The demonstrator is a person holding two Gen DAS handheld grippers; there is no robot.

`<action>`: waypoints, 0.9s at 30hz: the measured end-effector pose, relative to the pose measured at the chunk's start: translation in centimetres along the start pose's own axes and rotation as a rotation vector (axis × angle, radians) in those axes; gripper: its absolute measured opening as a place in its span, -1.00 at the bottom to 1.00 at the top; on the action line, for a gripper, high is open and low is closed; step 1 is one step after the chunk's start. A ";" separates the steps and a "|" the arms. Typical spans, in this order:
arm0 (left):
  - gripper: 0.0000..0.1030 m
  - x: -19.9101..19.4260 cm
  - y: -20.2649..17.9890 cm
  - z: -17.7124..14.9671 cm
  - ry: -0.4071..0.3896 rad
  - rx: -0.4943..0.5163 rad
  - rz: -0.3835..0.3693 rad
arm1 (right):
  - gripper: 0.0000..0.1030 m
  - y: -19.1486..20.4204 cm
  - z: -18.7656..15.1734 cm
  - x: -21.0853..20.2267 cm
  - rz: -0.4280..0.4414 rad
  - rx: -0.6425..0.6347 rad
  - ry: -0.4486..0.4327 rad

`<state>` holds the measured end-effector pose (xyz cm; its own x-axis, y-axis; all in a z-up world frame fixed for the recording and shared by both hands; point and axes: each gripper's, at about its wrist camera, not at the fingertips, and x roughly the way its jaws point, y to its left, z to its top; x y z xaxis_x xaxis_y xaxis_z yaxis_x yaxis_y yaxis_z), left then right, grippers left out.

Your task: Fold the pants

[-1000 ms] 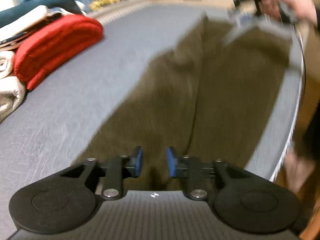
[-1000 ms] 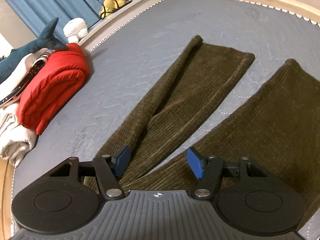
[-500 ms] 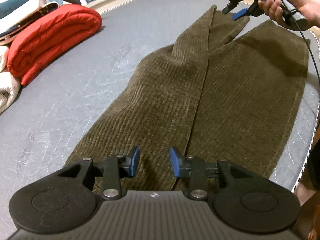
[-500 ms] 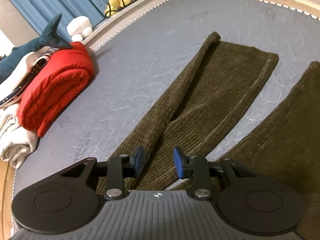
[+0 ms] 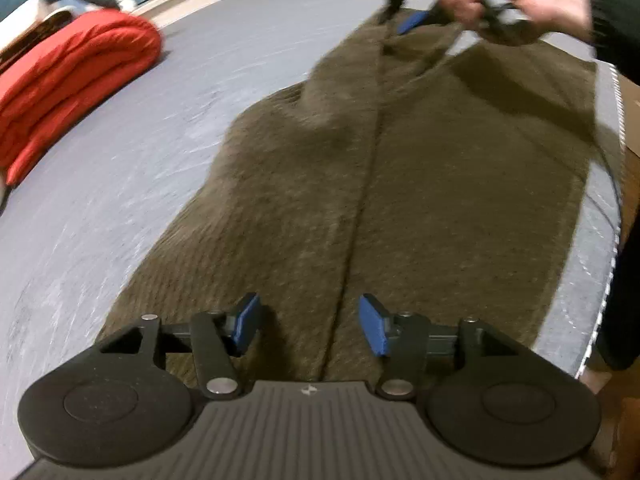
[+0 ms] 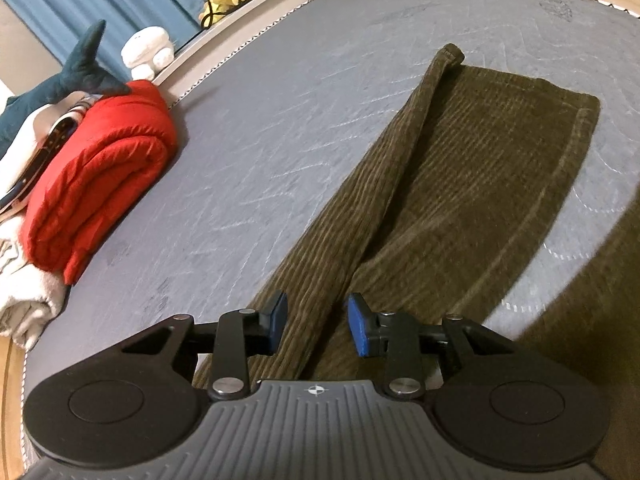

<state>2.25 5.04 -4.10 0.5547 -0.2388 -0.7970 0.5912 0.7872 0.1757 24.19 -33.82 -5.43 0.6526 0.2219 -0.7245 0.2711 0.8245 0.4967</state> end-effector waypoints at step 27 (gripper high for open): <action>-0.83 -3.6 3.6 -1.3 -0.028 0.033 0.060 | -0.95 -2.3 2.6 -8.7 0.105 -0.060 -0.110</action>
<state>1.64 9.47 -1.37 0.6057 -0.2085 -0.7679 0.5755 0.7812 0.2419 19.70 -38.98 1.00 0.7499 0.2529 -0.6113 0.1566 0.8299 0.5354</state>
